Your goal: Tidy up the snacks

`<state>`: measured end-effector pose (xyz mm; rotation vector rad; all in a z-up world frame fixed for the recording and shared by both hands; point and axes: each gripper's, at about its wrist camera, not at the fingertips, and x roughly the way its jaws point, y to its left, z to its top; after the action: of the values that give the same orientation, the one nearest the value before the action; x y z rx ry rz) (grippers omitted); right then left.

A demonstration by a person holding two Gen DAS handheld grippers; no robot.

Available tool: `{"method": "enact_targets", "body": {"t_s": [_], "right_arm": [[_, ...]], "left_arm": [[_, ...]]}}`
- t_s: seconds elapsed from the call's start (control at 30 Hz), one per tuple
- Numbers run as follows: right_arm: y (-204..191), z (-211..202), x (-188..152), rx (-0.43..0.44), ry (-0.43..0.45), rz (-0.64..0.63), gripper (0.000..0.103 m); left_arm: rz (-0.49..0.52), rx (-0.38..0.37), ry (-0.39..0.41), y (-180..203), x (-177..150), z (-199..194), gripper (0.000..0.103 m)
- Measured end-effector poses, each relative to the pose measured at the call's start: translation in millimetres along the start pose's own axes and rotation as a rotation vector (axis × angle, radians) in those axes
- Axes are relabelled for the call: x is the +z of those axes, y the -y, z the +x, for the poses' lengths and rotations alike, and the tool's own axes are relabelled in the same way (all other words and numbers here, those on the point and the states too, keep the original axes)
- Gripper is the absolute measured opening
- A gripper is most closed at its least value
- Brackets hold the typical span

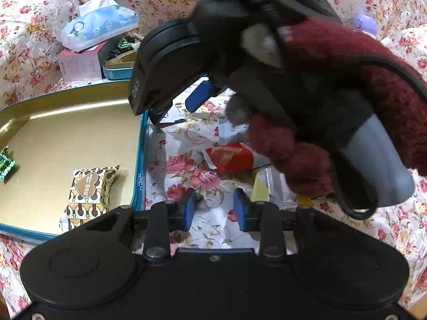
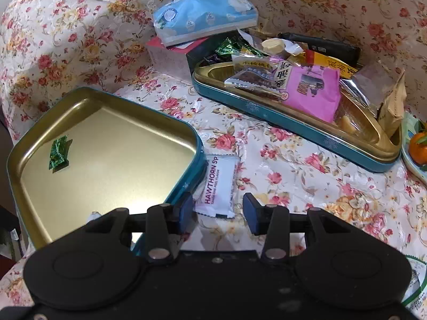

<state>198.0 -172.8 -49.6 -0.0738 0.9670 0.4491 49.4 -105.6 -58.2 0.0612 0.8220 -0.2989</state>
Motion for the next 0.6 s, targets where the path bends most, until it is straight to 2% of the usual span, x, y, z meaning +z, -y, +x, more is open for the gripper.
{"method": "enact_targets", "body": {"t_s": [0.13, 0.2, 0.27, 0.47, 0.57, 0.6], "right_arm": [[-5, 9, 2, -0.042, -0.006, -0.038, 0.045], [-6, 13, 2, -0.061, -0.016, -0.046, 0.036], [-6, 12, 0, -0.072, -0.009, -0.046, 0.034], [14, -6, -7, -0.082, -0.031, 0.067, 0.029], [28, -23, -16, -0.087, -0.049, 0.115, 0.013], [32, -29, -20, -0.086, -0.058, 0.132, 0.013]], "left_arm": [[-0.006, -0.003, 0.000, -1, 1, 0, 0.042], [-0.009, -0.005, -0.001, -1, 1, 0, 0.042], [-0.006, -0.005, -0.002, -2, 2, 1, 0.042], [0.014, 0.001, -0.001, 0, 1, 1, 0.043], [0.024, 0.000, -0.003, 3, 1, 0, 0.044], [0.027, 0.001, -0.003, 5, 1, -1, 0.044]]}}
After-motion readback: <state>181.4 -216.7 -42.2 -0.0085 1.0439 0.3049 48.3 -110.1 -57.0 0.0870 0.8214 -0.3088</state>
